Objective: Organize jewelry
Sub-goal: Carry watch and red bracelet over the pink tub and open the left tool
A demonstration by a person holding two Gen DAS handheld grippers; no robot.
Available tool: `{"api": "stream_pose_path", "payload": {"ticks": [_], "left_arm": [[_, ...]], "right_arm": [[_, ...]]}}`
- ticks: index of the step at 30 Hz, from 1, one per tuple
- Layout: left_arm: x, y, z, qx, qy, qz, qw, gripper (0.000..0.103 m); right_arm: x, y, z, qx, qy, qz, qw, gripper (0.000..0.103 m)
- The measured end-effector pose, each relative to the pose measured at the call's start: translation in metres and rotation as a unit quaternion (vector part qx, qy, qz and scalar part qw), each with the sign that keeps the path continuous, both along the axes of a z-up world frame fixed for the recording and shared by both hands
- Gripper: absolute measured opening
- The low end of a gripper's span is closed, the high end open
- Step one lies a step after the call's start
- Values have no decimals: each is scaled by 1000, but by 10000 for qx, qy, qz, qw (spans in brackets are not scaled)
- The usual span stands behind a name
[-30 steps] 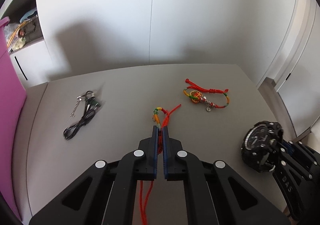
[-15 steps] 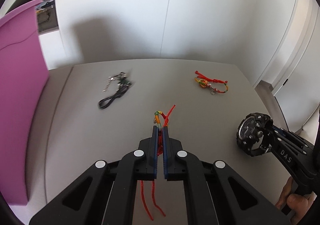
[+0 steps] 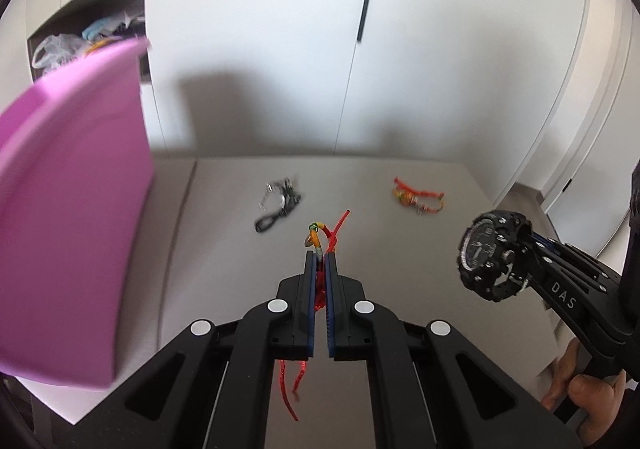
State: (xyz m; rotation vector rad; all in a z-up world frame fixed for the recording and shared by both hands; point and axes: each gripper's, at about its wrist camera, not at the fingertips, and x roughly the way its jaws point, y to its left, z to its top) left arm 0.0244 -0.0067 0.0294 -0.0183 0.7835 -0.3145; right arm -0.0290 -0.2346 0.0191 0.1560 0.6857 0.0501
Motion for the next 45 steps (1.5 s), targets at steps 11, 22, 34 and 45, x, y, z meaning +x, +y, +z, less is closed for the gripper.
{"api": "stream_pose_path", "payload": {"ticks": [11, 22, 34, 45], "left_arm": [[-20, 65, 98, -117, -696, 478, 9964, 5], [-4, 190, 129, 179, -724, 1750, 9817, 5], [21, 257, 77, 159, 96, 2433, 9698, 5], [37, 265, 55, 209, 489, 2551, 9654, 6]], "right_arm": [[15, 82, 93, 482, -689, 1226, 9889, 12], [62, 215, 129, 784, -639, 2629, 9595, 12], [109, 316, 107, 211, 34, 3242, 9457, 12], [117, 336, 85, -385, 267, 3295, 9430, 14]]}}
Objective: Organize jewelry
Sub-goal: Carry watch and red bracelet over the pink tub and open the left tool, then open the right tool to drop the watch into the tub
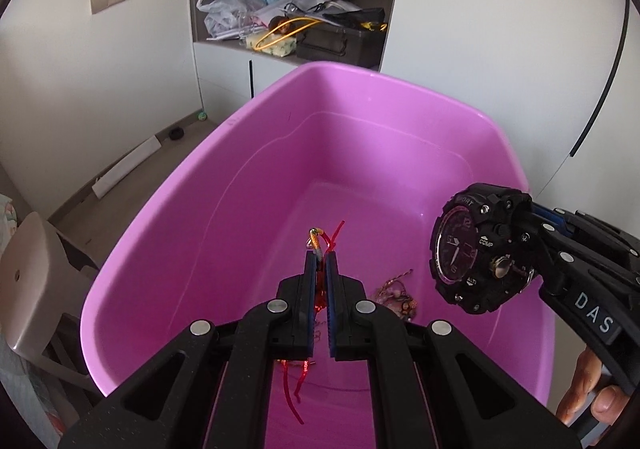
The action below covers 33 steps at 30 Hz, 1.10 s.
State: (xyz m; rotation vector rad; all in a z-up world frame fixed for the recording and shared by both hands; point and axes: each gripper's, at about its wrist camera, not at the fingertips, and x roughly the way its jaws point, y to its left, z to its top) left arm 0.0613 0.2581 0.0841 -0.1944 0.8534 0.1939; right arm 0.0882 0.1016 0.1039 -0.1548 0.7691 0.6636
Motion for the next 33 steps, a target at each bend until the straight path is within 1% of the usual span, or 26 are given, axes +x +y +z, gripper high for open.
{"api": "stream_pose_path", "payload": {"ticks": [6, 10, 12, 13, 14, 15, 16, 17, 18, 19, 20, 22, 25, 30, 32, 33], "left_arm": [[-1, 3, -6, 15, 83, 79, 9999, 6], [-5, 1, -5, 183, 91, 108, 9997, 8], [-6, 1, -4, 252, 92, 125, 9996, 11], [-6, 2, -4, 265, 88, 129, 9995, 15], [-6, 2, -4, 270, 87, 137, 9995, 23], [-8, 3, -4, 274, 85, 162, 9995, 29], [-10, 3, -3, 277, 53, 189, 9994, 45], [-11, 3, -1, 293, 22, 213, 9993, 70], [-15, 3, 2, 316, -81, 251, 9992, 76], [-18, 3, 5, 373, -185, 280, 9987, 85], [-21, 2, 8, 490, -247, 329, 9979, 88], [-22, 0, 10, 597, -239, 338, 9974, 89], [-23, 1, 8, 624, -207, 350, 9972, 90], [-24, 1, 7, 617, -199, 374, 9972, 91], [-26, 1, 7, 624, -201, 383, 9971, 91], [-27, 2, 7, 616, -210, 394, 9971, 91]], "right_arm": [[-1, 5, -4, -210, -28, 19, 9998, 14], [-1, 9, -5, -372, -86, 22, 9993, 15], [0, 11, -5, -416, -83, 23, 9991, 16], [0, 12, -5, -435, -70, 25, 9990, 19], [1, 12, -6, -463, -41, 31, 9989, 20], [2, 13, -7, -526, -19, 34, 9986, 23], [2, 14, -9, -599, -15, 51, 9982, 25], [1, 15, -10, -648, -13, 66, 9979, 27], [0, 16, -11, -712, -23, 78, 9974, 29], [-1, 16, -11, -770, -54, 67, 9970, 31], [-2, 16, -12, -813, -68, 70, 9966, 33], [-3, 17, -12, -910, -78, 63, 9958, 38], [-5, 18, -12, -1192, -182, 25, 9927, 47], [-7, 20, -11, -1506, -222, 55, 9883, 50], [-8, 21, -7, -1596, -316, 52, 9867, 57], [-10, 21, -3, -1615, -342, 91, 9862, 62]]}}
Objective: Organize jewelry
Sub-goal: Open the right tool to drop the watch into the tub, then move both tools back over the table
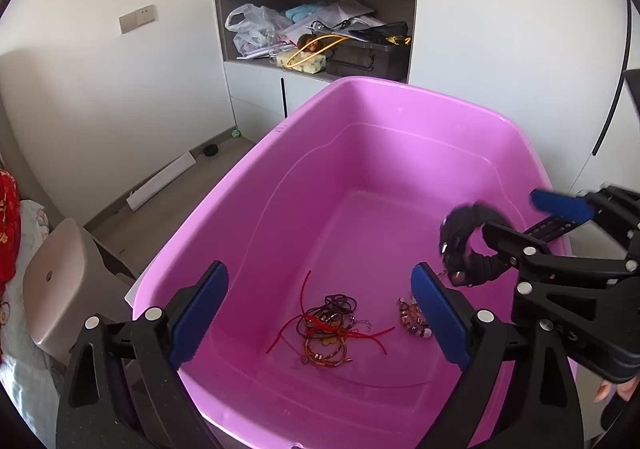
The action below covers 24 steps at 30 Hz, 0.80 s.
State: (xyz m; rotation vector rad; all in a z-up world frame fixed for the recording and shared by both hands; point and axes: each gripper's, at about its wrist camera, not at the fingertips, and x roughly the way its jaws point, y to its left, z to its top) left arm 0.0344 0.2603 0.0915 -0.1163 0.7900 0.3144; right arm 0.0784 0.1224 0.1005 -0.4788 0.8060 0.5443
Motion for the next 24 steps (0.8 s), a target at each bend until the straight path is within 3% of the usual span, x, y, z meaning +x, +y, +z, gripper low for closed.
{"api": "stream_pose_path", "payload": {"ticks": [10, 16, 24], "left_arm": [[-5, 0, 7, -69, -108, 35, 9999, 91], [-14, -8, 14, -123, -251, -10, 9996, 96], [-27, -48, 29, -275, -545, -394, 9974, 97]], "right_arm": [[-5, -15, 18, 376, -56, -26, 9993, 66], [-23, -44, 28, 942, -281, -124, 9951, 66], [-48, -150, 28, 1793, -581, -1085, 9761, 69]]}}
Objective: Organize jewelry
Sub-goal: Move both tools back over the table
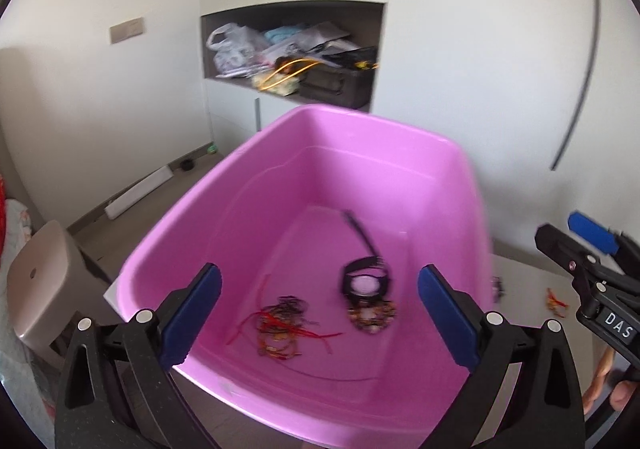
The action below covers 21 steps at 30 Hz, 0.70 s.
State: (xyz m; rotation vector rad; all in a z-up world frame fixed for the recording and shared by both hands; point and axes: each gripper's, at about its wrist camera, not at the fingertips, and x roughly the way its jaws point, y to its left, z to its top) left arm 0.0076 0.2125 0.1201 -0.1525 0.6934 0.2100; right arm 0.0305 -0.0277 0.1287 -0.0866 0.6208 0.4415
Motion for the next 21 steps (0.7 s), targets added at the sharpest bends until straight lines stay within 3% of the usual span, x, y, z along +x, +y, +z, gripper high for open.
{"api": "stream_pose_path", "payload": {"ticks": [11, 16, 21], "left_arm": [[-2, -119, 0, -40, -321, -1297, 9910, 97], [11, -167, -18, -205, -145, -1818, 9830, 97], [32, -203, -47, -81, 69, -2024, 9792, 97]], "right_arm": [[-41, -157, -45, -26, 181, -1704, 9852, 72], [-44, -214, -73, -23, 455, -2211, 9742, 72], [-34, -249, -104, -82, 727, -2486, 9658, 72]]}}
